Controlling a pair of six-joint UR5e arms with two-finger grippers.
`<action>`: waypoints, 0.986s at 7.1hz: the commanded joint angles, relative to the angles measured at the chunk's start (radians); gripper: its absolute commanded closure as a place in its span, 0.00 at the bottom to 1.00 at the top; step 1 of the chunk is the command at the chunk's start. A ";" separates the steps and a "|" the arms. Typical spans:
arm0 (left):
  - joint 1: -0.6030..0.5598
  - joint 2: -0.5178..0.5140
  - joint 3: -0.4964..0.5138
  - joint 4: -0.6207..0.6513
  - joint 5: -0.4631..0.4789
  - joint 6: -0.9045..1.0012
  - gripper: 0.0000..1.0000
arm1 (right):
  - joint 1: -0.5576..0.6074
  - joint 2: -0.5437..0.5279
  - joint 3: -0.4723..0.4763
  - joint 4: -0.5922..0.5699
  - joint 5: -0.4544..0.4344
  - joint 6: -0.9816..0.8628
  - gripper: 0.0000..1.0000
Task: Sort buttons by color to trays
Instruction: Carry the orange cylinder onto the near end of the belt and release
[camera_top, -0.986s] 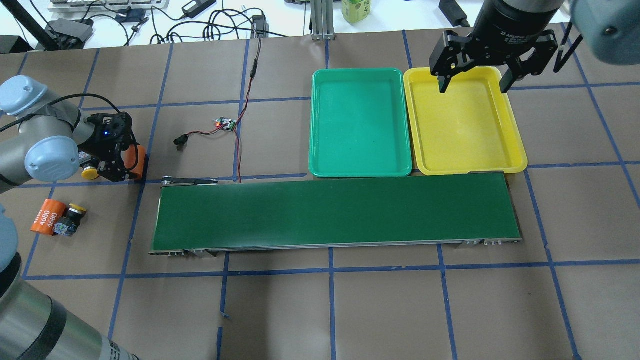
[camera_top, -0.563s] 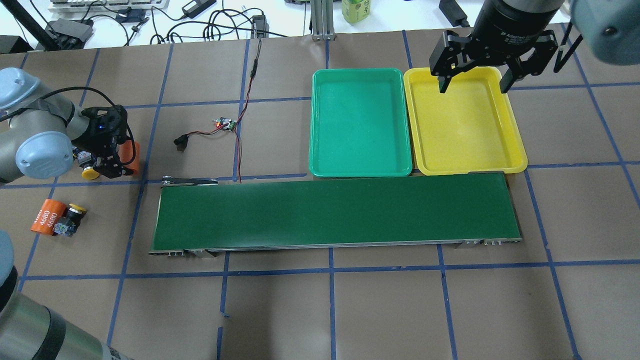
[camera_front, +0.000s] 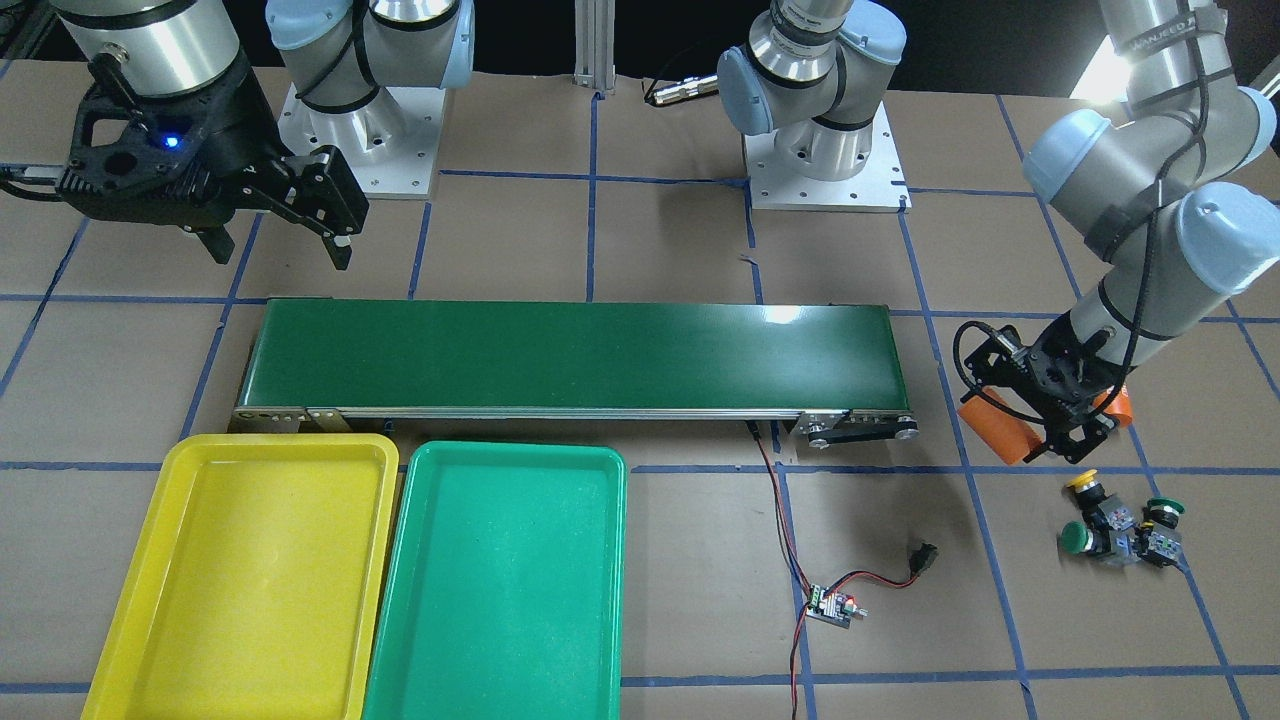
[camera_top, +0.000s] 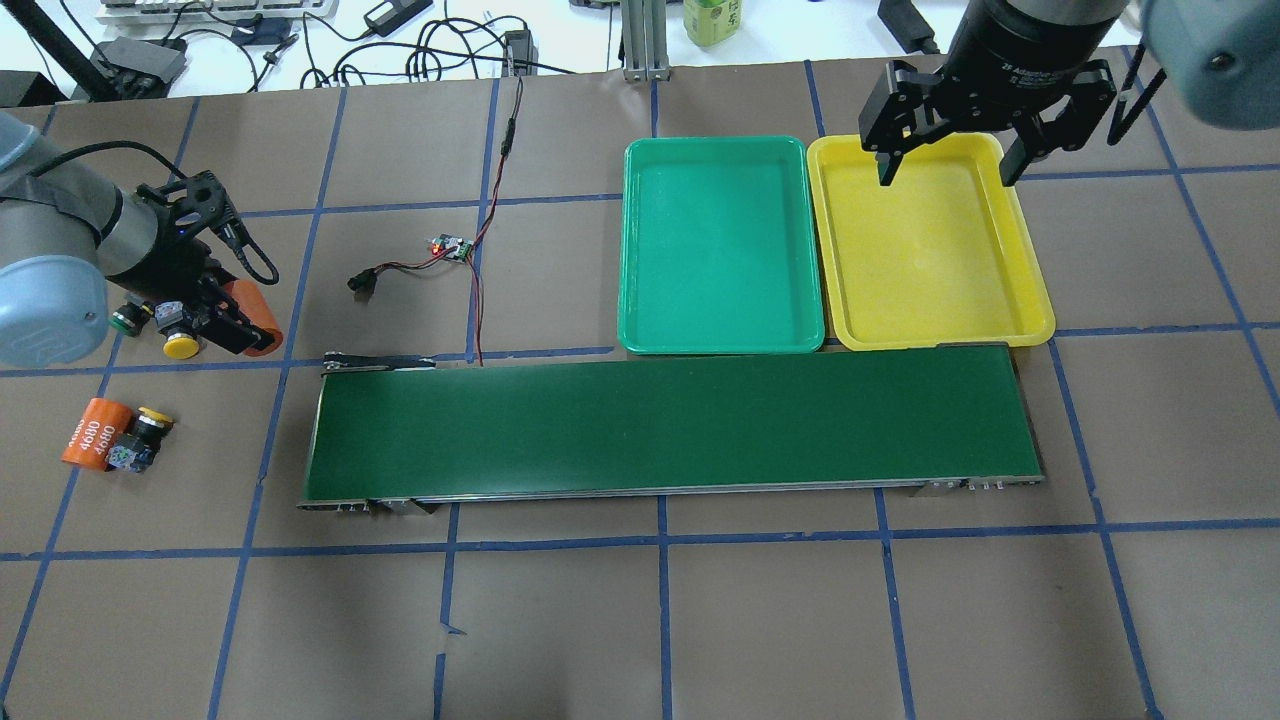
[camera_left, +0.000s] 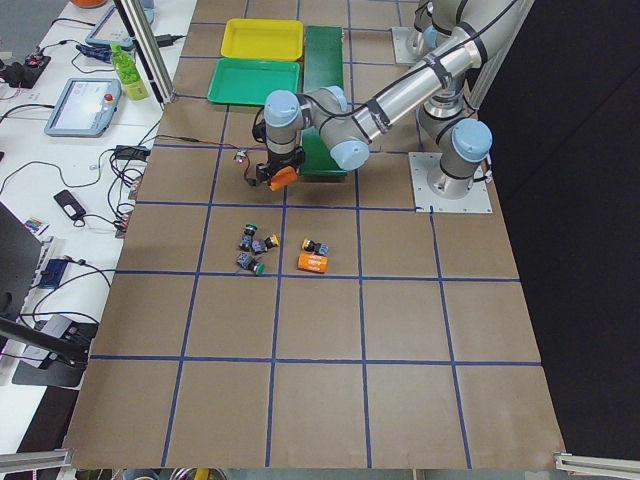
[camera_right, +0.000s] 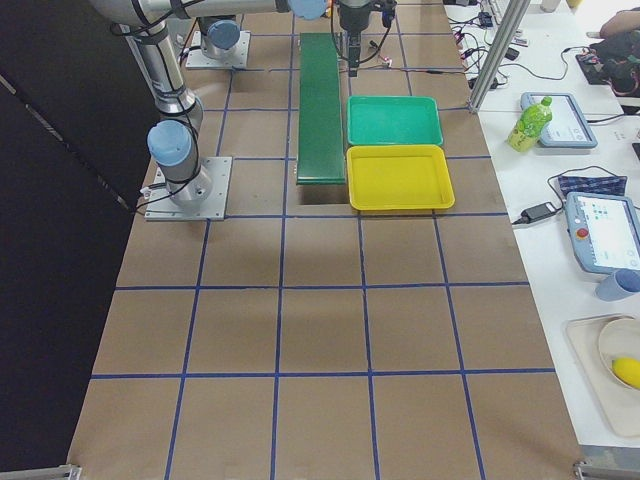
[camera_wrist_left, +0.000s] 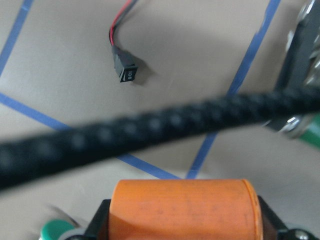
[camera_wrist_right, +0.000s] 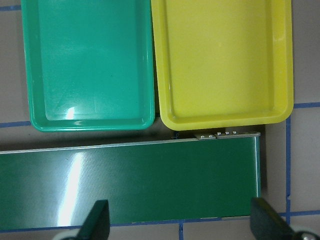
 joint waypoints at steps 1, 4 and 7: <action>-0.063 0.095 -0.029 -0.122 0.018 -0.390 0.94 | 0.002 0.001 0.000 0.001 0.000 0.000 0.00; -0.164 0.144 -0.125 -0.189 0.019 -0.807 0.96 | 0.000 0.001 0.000 0.001 0.002 0.000 0.00; -0.279 0.126 -0.136 -0.184 0.022 -1.140 1.00 | 0.000 0.001 0.000 0.001 0.002 0.000 0.00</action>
